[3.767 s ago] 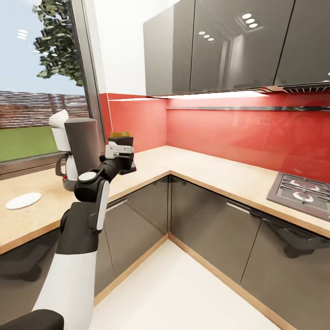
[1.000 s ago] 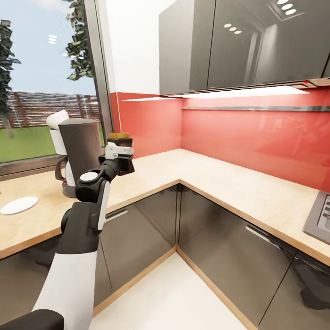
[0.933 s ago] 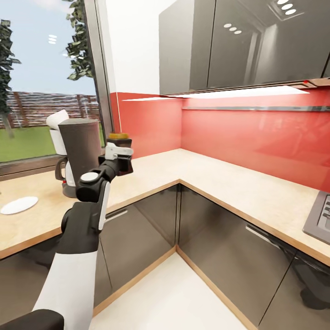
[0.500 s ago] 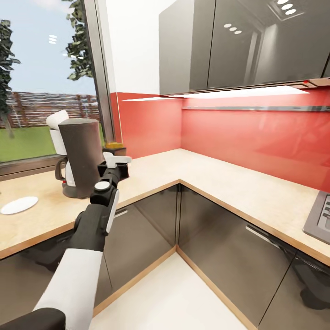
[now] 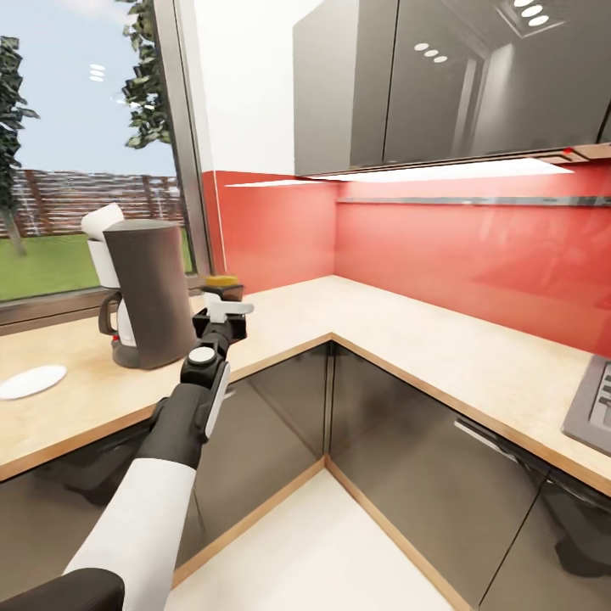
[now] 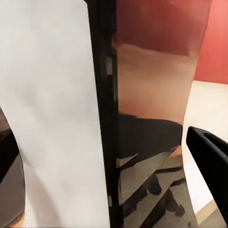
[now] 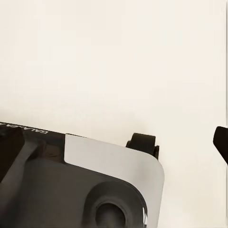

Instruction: Set up a coffee station on the kitchen countertop: keep the coffee maker on the countertop, move the bottle of coffee from the kitchen shelf to the counter next to the coffee maker, place a paper coffee filter on top of the coffee maker, put the saucer next to the coffee maker with the coffee cup on the saucer, and place the electric kettle next to the coffee maker.

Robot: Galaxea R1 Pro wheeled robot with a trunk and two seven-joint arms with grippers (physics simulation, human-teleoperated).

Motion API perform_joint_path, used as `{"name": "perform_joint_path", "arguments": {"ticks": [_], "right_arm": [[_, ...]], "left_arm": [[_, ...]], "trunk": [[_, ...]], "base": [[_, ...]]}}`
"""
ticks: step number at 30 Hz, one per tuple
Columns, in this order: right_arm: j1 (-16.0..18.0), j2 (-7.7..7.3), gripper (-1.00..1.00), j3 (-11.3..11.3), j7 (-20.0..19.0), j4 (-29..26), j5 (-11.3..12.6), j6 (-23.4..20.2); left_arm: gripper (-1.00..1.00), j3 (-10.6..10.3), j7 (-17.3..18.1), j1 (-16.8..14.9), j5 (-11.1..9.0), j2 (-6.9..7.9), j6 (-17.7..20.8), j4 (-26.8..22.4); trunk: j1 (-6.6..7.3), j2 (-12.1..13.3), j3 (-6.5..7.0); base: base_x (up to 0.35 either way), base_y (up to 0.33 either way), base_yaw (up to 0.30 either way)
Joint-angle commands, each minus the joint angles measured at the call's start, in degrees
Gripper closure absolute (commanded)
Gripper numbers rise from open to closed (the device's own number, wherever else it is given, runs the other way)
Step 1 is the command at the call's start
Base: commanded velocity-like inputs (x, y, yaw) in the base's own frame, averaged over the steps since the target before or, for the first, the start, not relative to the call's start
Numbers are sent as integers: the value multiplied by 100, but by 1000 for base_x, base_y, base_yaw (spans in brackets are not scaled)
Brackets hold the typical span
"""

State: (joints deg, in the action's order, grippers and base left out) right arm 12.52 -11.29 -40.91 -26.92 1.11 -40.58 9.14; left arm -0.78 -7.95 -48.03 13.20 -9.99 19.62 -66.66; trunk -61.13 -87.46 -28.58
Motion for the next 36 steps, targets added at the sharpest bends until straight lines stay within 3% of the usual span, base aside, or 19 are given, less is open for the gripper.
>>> {"name": "perform_joint_path", "arguments": {"ticks": [1, 36], "right_arm": [[5, -4, -100, -48, -4, 12, -55, 26], [5, -6, -100, -48, -1, 20, -55, 23]], "left_arm": [[100, -9, -23, -4, 43, 0, 35, 10], [100, -1, -40, -4, 51, 0, 33, 33]], "trunk": [[-1, -3, -6], [-1, -3, -6]], "base": [[165, -116, 0], [114, -43, 12]]}}
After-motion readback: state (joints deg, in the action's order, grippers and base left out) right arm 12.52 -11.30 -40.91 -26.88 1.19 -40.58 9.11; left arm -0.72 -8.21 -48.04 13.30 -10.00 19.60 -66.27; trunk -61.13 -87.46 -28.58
